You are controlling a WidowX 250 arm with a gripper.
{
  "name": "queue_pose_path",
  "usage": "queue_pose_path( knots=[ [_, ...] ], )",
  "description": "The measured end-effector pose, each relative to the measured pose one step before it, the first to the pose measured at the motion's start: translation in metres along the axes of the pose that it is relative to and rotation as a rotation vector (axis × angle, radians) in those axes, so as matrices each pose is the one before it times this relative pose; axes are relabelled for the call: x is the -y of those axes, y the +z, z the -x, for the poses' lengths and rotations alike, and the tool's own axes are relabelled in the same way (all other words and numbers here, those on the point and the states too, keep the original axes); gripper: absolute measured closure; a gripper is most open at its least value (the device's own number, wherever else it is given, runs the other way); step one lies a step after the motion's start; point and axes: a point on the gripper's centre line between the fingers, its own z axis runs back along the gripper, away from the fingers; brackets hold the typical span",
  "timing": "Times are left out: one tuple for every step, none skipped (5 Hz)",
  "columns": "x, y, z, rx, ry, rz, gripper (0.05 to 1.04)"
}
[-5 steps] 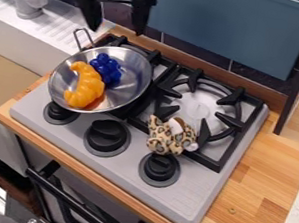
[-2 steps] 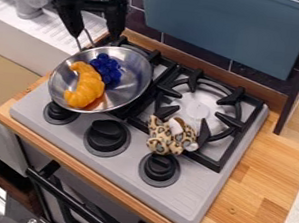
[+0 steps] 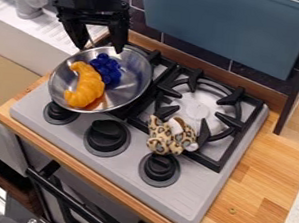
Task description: Move the blue grapes to the right side burner
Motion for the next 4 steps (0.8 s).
queue_pose_path(
  knots=[
    [0.00144, -0.00849, 0.00362, -0.0155, -0.0071, -0.0126, 0.085],
    [0.00035, -0.00857, 0.00132, -0.0188, -0.0029, -0.0045, 0.085],
    [-0.00053, -0.00253, -0.00152, 0.0056, -0.0079, -0.0154, 0.085],
    [0.00305, -0.01018, 0.00242, -0.0273, -0.0125, -0.005, 0.085]
  ],
)
